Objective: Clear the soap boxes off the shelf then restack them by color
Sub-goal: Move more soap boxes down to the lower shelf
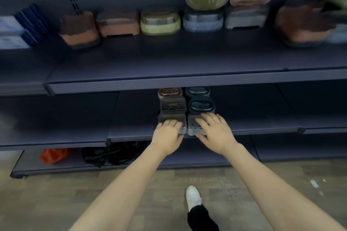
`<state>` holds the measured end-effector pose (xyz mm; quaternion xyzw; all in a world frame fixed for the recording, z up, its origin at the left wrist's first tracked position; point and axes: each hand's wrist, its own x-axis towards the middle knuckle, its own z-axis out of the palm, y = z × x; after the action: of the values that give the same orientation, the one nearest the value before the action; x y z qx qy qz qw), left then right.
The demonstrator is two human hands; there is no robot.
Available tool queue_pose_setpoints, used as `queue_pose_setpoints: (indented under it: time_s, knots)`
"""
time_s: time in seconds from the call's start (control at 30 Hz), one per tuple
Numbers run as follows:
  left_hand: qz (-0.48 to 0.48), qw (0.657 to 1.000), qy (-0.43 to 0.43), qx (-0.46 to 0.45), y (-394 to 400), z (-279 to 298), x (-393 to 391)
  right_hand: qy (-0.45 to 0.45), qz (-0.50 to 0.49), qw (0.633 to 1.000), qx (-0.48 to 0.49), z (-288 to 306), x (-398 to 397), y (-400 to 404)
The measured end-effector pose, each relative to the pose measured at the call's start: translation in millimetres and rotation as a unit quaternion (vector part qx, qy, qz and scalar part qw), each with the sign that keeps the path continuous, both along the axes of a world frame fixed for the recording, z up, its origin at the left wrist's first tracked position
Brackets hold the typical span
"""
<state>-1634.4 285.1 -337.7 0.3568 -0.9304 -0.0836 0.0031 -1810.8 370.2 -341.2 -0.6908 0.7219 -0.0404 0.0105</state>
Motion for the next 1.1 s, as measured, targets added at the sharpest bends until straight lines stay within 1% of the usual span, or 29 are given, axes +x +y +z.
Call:
queue_pose_setpoints:
  time_s: [0.1,0.23,0.33,0.43,0.6,0.73,0.87,0.97,1.1]
  knots:
    - [-0.046,0.997,0.049,-0.026,7,33,10,0.010,0.020,0.995,-0.101,28,16,5]
    - [-0.094,0.984,0.113,-0.101,8,77,19,0.025,0.028,0.986,-0.163,66,31,2]
    - [-0.069,0.967,0.190,-0.157,2,108,21,0.036,0.037,0.976,-0.213,92,31,-7]
    - [-0.057,0.955,0.217,-0.193,-12,144,18,0.050,0.043,0.969,-0.240,123,24,-19]
    - [-0.043,0.949,0.210,-0.233,-46,188,10,0.073,0.033,0.959,-0.274,166,-1,-52]
    - [-0.035,0.945,0.190,-0.263,-74,206,7,0.083,0.023,0.956,-0.281,192,-15,-84]
    - [-0.008,0.946,0.172,-0.274,-98,219,7,0.091,0.020,0.955,-0.282,211,-30,-113]
    - [0.025,0.951,0.172,-0.254,-117,223,6,0.110,0.006,0.956,-0.271,222,-51,-139]
    - [0.073,0.961,0.148,-0.222,-136,223,-4,0.122,-0.014,0.971,-0.207,238,-73,-169]
